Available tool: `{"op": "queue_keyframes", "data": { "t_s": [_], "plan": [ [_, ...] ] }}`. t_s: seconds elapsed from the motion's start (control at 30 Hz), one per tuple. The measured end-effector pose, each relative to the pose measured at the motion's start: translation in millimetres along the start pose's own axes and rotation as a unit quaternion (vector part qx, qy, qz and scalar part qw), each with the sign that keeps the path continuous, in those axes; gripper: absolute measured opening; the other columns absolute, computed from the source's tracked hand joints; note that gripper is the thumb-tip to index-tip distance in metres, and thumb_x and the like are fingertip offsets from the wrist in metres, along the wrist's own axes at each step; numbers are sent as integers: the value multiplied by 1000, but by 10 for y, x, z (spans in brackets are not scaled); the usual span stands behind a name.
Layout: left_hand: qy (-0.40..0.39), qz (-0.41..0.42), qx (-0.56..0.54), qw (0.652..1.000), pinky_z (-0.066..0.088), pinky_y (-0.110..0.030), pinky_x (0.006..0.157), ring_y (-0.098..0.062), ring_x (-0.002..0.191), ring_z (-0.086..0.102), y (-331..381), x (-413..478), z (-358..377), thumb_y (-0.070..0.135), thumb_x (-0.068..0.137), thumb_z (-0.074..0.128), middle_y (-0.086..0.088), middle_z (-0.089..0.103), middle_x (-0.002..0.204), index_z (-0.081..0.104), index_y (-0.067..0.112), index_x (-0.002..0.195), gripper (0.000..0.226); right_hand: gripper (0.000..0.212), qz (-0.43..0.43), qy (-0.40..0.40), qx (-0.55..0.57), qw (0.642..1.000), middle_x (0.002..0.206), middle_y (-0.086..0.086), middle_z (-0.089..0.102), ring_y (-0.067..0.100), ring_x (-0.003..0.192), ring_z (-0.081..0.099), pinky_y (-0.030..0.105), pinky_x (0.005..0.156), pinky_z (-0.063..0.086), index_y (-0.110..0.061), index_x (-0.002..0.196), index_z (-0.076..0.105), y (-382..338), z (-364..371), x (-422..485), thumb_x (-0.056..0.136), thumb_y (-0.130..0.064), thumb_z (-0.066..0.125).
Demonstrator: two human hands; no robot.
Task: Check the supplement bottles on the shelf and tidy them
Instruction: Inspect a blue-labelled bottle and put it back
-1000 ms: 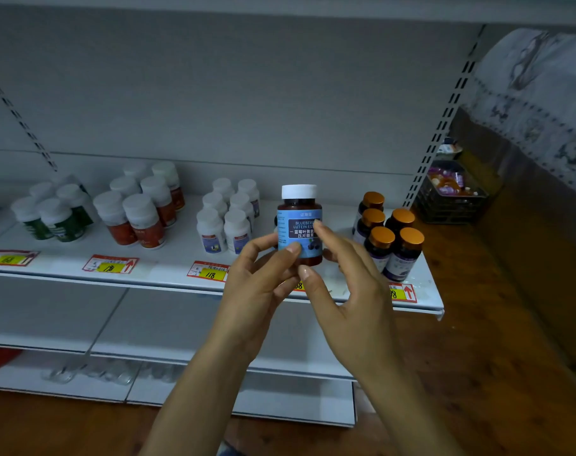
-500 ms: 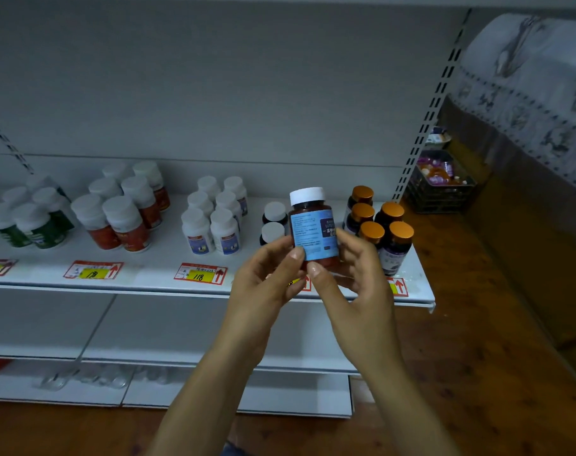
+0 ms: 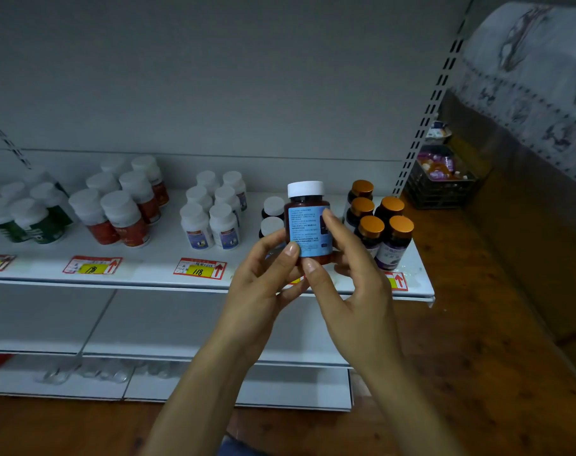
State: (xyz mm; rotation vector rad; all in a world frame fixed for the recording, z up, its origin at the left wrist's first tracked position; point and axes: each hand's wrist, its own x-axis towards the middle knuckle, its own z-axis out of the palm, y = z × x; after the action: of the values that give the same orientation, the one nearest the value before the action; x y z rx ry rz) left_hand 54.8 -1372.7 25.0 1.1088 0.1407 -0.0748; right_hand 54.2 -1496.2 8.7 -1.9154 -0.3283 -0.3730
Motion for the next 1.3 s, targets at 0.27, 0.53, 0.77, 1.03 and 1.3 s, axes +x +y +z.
{"op": "queue_keyframes", "data": {
  "t_s": [0.27,0.53,0.77,1.03,1.3],
  "plan": [
    [-2,0,-37,999,57,-28,84,-18,90,69,-28,-10,27,24,78,59,-9,72,101,61,10,120,44,42,31,26,109,993,120,-27,56,-8,107,58,8,83,46,-45,127,44,-64,-69,-31,90,-29,58],
    [2,-6,-21,1000,55,-24,80,-14,90,68,-73,4,71,25,77,62,-9,72,104,64,13,118,43,28,45,38,141,988,121,-10,61,-2,101,64,9,75,48,-34,115,49,-38,-121,-57,89,-25,57],
    [-8,0,-12,1000,56,-25,82,-13,89,69,-102,12,133,24,78,61,-10,72,105,64,14,118,41,33,31,41,111,992,127,-11,58,2,106,63,11,78,49,-40,122,48,45,-162,-64,92,-28,55],
    [6,28,25,999,56,-27,86,-16,92,69,-102,16,153,27,72,63,-9,72,103,68,20,107,36,39,-8,5,36,999,131,-13,43,-10,122,42,1,89,37,-48,130,41,55,-183,-34,98,-26,43],
    [-3,20,1,1000,56,-30,87,-23,97,70,-126,26,173,21,76,60,-10,73,103,62,17,115,39,27,3,45,68,997,130,-6,54,-10,116,50,5,83,44,-45,102,59,63,-202,-54,92,-20,56]
  ]
}}
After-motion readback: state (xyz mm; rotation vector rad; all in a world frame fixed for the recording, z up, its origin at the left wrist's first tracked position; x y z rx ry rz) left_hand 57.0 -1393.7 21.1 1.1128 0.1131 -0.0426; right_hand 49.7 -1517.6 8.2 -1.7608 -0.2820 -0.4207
